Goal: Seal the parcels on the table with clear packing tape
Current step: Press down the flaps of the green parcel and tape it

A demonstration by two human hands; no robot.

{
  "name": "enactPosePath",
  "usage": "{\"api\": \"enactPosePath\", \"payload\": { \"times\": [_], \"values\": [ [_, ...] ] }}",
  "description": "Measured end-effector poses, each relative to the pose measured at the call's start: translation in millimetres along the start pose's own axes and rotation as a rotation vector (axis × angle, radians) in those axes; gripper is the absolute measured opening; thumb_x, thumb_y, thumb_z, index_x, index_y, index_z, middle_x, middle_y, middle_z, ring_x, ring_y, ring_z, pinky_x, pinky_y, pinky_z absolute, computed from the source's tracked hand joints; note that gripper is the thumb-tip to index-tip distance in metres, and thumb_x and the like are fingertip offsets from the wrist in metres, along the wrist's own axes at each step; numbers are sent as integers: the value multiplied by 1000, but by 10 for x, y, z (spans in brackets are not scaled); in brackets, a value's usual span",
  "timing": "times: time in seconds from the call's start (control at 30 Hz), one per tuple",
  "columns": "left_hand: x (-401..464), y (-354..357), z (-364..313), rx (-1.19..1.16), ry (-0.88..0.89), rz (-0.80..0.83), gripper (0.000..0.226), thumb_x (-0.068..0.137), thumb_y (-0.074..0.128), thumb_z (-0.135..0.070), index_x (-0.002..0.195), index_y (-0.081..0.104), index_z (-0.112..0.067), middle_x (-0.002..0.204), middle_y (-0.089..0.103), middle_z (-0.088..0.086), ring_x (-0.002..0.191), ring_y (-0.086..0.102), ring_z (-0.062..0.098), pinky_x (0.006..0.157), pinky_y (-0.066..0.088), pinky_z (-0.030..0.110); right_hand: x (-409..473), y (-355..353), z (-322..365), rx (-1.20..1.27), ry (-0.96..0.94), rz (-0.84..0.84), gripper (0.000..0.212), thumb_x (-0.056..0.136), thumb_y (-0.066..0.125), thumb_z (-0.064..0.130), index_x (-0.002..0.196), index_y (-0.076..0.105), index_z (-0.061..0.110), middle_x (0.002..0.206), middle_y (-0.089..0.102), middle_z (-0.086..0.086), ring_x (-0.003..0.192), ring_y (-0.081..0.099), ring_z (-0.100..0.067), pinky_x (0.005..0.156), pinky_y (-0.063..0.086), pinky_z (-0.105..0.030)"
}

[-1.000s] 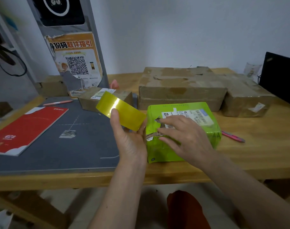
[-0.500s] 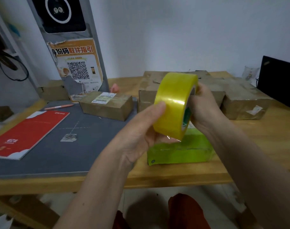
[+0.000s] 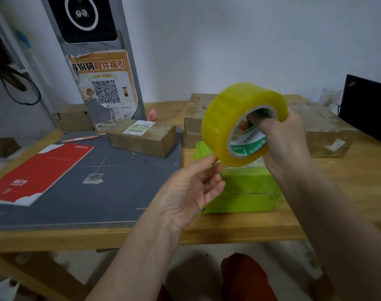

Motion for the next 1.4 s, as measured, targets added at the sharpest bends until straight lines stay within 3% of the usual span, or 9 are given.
{"api": "enactPosePath", "payload": {
  "times": [0.33, 0.5, 0.6, 0.8, 1.0, 1.13, 1.23, 1.3, 1.4],
  "values": [
    [-10, -115, -57, 266, 166, -213, 15, 98, 53, 3, 86, 56, -6, 68, 63, 11, 62, 64, 19, 57, 59, 29, -392, -160, -136, 24, 101, -7, 33, 74, 72, -1, 106, 65, 4, 91, 71, -13, 95, 68, -37, 90, 54, -54],
    [-50, -174, -379, 626, 323, -327, 25, 97, 55, 2, 75, 54, -9, 61, 56, 4, 46, 56, 10, 55, 55, 27, -680, -278, -96, -218, -10, 61, 26, 80, 70, -1, 98, 61, 14, 82, 70, -2, 78, 70, -13, 64, 55, -24],
    [-53, -371, -762, 748, 438, -484, 27, 95, 55, 0, 72, 53, -13, 68, 56, -1, 52, 54, 7, 52, 49, 20, -809, -489, -154, -345, 37, -25, 26, 85, 63, -6, 100, 60, 16, 85, 67, -4, 73, 67, -16, 55, 52, -24],
    [327, -112, -930, 1171, 364, -318, 24, 96, 57, -13, 74, 53, -20, 72, 55, -2, 64, 50, 14, 73, 52, 36, -990, -583, -485, -51, 242, -150, 30, 84, 55, -14, 95, 59, 14, 63, 64, 12, 61, 63, -7, 55, 50, -23],
    [637, 102, -902, 1326, 286, -169, 17, 98, 58, -17, 82, 58, -14, 78, 55, -10, 64, 47, 3, 49, 34, 10, -1040, -642, -664, 47, 284, -239, 48, 79, 53, -18, 90, 59, 28, 81, 66, -5, 76, 65, -24, 67, 51, -38],
    [827, 131, -813, 1165, 171, -73, 12, 73, 68, -23, 78, 65, -12, 145, 52, 2, 132, 44, 9, 98, 32, 16, -926, -760, -635, 22, 234, -236, 40, 81, 55, -15, 96, 57, 23, 80, 65, -5, 77, 63, -26, 66, 48, -37],
    [1051, 106, -761, 1119, 143, -39, 21, 61, 59, -25, 72, 75, -19, 106, 73, -4, 103, 62, 5, 101, 36, 33, -820, -831, -662, 13, 230, -216, 34, 84, 61, -8, 98, 60, 23, 83, 68, -5, 85, 65, -35, 74, 51, -47],
    [1118, 142, -727, 1184, 142, -27, 17, 66, 61, -23, 51, 68, -24, 86, 74, 6, 94, 66, 21, 93, 40, 39, -755, -877, -690, -11, 228, -228, 33, 85, 64, -5, 97, 62, 26, 85, 69, -5, 91, 64, -40, 81, 51, -54],
    [1104, 179, -758, 1283, 150, -110, 23, 90, 59, -6, 69, 68, -9, 124, 59, 33, 123, 50, 44, 91, 43, 34, -639, -912, -720, 14, 236, -232, 33, 85, 66, -3, 109, 61, 18, 93, 72, -8, 95, 67, -36, 85, 52, -53]
  ]
}}
Point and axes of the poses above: each hand's wrist, its own x-axis towards the middle knuckle, its own y-axis out of the palm, z = x × y, the point moved 7 cm from there along x, towards the middle knuckle
